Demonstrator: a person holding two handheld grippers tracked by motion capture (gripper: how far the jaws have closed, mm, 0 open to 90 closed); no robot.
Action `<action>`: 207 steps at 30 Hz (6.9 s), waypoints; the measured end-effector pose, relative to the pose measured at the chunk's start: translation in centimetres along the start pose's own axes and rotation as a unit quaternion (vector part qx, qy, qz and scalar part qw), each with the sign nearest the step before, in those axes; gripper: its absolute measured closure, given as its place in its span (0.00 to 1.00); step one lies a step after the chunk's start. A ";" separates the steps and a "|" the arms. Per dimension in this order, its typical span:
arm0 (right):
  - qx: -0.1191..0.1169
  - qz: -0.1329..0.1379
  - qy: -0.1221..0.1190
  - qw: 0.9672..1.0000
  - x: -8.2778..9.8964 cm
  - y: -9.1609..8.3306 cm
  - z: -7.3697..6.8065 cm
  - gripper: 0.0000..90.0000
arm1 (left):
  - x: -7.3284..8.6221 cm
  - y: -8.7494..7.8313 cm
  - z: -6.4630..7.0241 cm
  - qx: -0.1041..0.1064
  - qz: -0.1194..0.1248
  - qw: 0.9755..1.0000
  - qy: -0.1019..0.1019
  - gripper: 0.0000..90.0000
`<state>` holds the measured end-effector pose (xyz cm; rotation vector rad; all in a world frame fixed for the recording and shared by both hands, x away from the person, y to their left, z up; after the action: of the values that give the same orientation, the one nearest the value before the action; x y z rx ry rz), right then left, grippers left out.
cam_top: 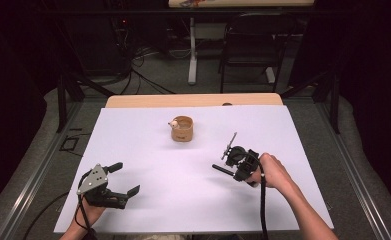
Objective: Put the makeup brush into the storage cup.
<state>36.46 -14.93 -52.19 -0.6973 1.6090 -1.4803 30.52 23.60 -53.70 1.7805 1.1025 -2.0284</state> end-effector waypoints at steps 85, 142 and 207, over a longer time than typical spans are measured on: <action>-0.018 0.030 -0.216 0.976 -6.9 0.6 -4.5 0.86 | -6.6 8.6 2.7 0.121 -0.304 0.931 0.163 0.03; -0.013 0.054 -0.239 0.969 -7.1 0.1 -5.3 0.86 | -7.4 14.2 5.7 0.238 -0.326 0.892 0.205 0.84; -0.031 0.257 0.032 0.965 -1.1 -2.0 -1.0 0.00 | -4.9 12.6 4.6 0.193 -0.169 0.962 0.098 0.88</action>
<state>35.92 -13.80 -50.00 -0.2333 1.7277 -1.0830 35.89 10.36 -54.06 2.1411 1.1998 -2.4497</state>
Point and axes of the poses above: each handheld gripper's, and its own axes: y roughly forward along the jaws, x roughly out of its underside, z roughly to its right, the point moved 4 cm from there along y, roughly forward along the jaws, and after that the axes turned 1 degree about -x, right-handed, at the moved point
